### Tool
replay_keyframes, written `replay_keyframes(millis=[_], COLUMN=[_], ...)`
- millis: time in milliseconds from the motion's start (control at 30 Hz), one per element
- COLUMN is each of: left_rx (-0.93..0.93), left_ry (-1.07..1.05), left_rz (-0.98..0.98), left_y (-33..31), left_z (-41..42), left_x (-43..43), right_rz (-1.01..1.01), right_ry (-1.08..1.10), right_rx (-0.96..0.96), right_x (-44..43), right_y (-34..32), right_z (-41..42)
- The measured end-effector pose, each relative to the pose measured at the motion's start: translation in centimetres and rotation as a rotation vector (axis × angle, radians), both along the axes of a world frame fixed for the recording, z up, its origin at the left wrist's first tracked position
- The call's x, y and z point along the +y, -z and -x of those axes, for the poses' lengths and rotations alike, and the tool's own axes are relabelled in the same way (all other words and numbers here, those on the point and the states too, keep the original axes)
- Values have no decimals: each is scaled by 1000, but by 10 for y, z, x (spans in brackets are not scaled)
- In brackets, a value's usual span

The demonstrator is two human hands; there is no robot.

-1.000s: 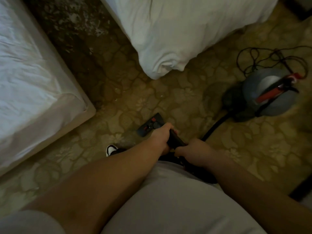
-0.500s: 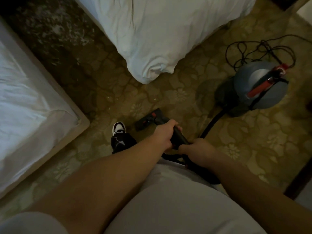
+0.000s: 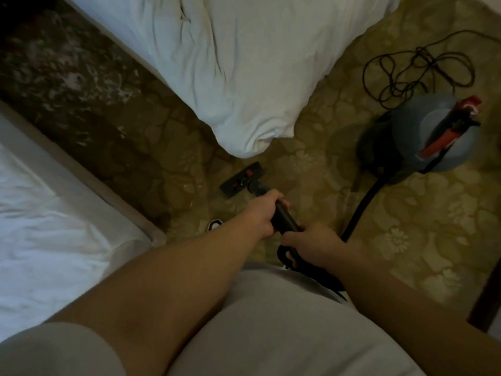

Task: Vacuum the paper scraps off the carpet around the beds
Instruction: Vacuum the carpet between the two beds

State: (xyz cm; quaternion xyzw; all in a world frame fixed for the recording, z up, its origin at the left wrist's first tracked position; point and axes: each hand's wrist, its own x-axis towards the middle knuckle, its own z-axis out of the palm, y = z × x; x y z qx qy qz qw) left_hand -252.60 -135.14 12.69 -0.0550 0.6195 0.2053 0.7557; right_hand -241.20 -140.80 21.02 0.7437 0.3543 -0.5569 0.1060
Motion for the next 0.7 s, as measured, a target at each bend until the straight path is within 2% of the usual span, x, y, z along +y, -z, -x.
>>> replay_keyframes(millis=[233,467,700], left_rx=[29,160,232], left_ry=[-81,-236,-334], left_rz=[31,34,14], left_y=[11,12,15], left_z=[93,172,174], left_x=[29,41,23], right_rz=[46,24,55], right_ry=[-104,-219,-389], right_rx=[59,134,176], right_x=[50,84,82], right_y=[1,19,32], right_z=[79,146,150])
